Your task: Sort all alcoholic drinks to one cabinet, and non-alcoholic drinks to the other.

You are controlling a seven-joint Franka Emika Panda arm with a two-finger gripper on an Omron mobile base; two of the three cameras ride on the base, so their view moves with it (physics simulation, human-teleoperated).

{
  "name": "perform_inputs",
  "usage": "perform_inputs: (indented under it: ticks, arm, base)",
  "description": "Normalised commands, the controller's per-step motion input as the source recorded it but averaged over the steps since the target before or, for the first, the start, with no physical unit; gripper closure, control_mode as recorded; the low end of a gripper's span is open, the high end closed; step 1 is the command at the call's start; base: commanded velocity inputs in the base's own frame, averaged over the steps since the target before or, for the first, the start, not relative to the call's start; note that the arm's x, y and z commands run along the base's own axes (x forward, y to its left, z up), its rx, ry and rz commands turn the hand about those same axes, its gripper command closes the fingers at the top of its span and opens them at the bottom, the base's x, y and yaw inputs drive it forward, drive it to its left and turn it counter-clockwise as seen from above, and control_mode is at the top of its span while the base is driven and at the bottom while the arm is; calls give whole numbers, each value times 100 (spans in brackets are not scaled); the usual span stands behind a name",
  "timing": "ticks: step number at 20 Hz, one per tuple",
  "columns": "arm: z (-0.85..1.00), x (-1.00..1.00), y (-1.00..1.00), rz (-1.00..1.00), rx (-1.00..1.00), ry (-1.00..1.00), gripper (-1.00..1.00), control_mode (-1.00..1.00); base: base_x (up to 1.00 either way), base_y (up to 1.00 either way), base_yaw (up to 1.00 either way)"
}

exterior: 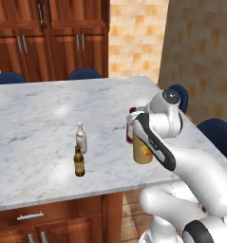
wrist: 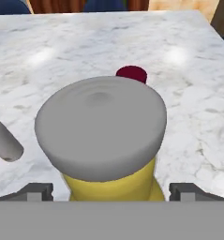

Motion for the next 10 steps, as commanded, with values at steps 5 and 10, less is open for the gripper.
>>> perform_inputs:
  ticks: [5, 10]
  arm:
    - [76, -80, -20, 4, 1, 1, 100, -100]
    - [74, -79, -30, 11, 3, -2, 100, -100]
  base:
    - [0, 0, 0]
    - [0, 0, 0]
